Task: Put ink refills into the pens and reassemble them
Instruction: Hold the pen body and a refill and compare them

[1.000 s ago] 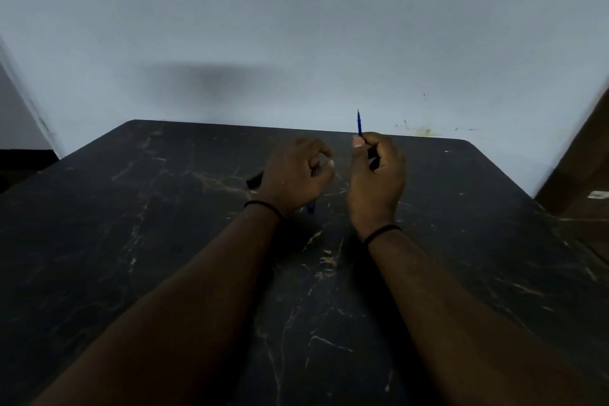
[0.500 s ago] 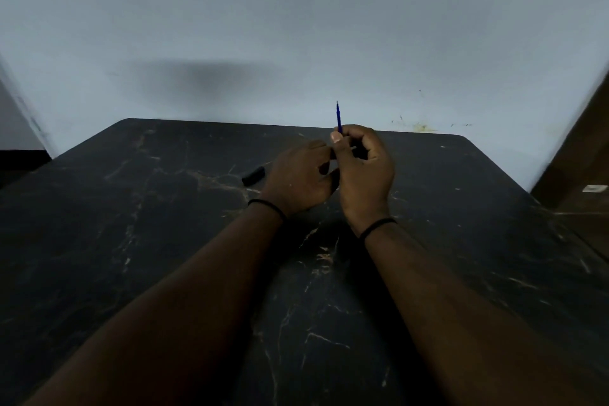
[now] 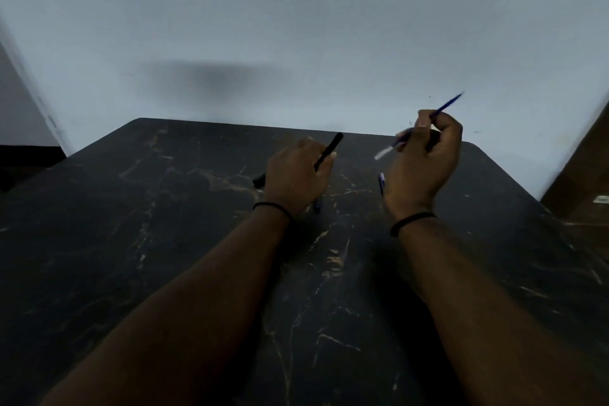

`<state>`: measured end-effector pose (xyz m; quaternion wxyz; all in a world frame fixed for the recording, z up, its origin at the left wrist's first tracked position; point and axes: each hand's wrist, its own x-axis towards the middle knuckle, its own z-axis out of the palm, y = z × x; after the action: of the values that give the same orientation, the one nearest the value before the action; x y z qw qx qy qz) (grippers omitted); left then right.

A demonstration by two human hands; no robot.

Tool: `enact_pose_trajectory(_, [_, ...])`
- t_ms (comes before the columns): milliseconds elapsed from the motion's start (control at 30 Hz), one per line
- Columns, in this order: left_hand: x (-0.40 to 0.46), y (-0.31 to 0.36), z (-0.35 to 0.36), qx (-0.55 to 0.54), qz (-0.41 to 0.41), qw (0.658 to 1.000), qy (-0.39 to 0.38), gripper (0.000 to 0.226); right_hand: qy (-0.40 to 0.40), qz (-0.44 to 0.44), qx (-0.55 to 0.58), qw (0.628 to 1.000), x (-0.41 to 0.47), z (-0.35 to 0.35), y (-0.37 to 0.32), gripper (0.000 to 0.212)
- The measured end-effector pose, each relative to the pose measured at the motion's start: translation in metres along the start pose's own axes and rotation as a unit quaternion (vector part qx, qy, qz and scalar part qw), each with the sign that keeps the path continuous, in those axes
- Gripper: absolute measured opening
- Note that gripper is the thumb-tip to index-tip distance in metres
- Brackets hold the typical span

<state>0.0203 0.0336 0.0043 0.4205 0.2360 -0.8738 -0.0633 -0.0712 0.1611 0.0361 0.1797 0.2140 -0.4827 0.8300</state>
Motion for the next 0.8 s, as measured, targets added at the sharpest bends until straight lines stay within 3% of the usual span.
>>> enact_pose_trajectory(167, [0.000,0.003,0.005,-0.028,0.024,0.999,-0.012,0.033,-0.068,0.023,-0.133,0.989,0.013,-0.023,0.024,0.017])
enact_pose_trajectory(333, [0.000,0.002,0.009,-0.026,0.028,0.999,-0.022,0.040,-0.116,0.055,-0.263,0.956,0.020,-0.034,0.033,0.010])
enact_pose_trajectory(600, [0.001,0.000,0.012,-0.035,0.023,0.999,-0.022,0.034,-0.146,0.061,-0.237,0.959,0.021,-0.033,0.029,0.005])
enact_pose_trajectory(800, [0.000,0.000,0.009,-0.049,0.000,0.998,-0.036,0.033,-0.196,0.122,-0.261,0.937,0.028,-0.049,0.033,0.020])
